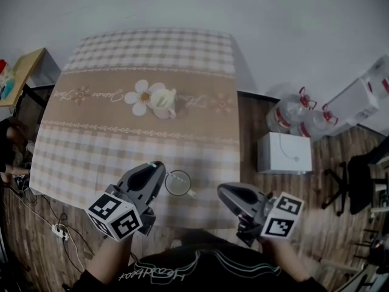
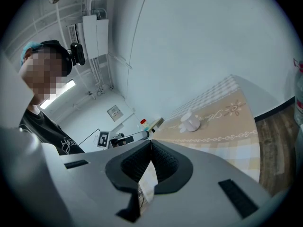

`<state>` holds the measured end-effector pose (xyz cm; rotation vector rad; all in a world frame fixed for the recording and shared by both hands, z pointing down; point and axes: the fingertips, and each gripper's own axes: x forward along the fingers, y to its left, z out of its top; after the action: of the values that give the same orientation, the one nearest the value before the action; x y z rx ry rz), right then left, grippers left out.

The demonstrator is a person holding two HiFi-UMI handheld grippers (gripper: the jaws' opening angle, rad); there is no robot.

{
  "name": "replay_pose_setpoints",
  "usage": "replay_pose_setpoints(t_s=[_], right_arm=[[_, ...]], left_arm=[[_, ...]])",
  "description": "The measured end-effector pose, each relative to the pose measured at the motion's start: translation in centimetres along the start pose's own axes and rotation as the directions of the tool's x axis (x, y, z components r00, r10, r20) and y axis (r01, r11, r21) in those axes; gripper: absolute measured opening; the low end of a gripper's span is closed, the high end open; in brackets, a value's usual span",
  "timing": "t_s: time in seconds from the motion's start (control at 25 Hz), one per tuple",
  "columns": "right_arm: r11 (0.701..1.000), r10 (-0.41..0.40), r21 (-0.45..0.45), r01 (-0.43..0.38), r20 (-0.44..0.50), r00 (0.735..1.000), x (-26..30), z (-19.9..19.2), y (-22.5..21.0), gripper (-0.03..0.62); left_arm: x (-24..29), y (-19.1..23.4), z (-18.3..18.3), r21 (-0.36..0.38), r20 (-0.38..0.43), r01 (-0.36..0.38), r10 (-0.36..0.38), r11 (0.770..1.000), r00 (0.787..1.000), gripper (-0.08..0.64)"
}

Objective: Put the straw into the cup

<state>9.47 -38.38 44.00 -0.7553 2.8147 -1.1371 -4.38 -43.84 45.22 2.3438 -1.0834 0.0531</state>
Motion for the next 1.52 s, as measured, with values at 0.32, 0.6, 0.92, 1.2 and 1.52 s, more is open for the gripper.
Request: replay_pose_setpoints(t_s=[0.32,0.6,0.92,1.2,1.52], right_arm=[[1.000,0.004,0.007,-0.004,-0.019,1.000,0.7,-0.1,-0.7,0.012],[1.000,0.006,0.022,-0.005,-0.032,0.999,1.1,-0.6,-0.7,0.012],[1.000,0.003,0.029,-0.002,-0.035,0.999,1.2,-0.9,-0.9,0.012],[1.000,0.002,0.021,-0.001,-0.035,0.999,1.1,-0.9,-0.7,0.012],[1.000,-0.006,0.016,0.007,-0.035,0.999,1.0,-1.0,-0.3,0.012]], left_arm=[[1.3,1.0,-3.1,-0.010,-0.032,-0.014,0.014,1.000,0.999,0.018],[1.4,1.4,-4.7,-0.015,-0.031,-0.026,0.025,1.000,0.999,0.018],[1.4,2.2,-5.7,-0.036,-0.030,-0.046,0.045,0.998,0.999,0.018],[1.2,3.0,-5.9,-0.062,-0.020,-0.066,0.065,0.996,0.998,0.018],[0.8,4.1,-6.4,-0.133,-0.033,-0.067,0.063,0.989,0.997,0.020]])
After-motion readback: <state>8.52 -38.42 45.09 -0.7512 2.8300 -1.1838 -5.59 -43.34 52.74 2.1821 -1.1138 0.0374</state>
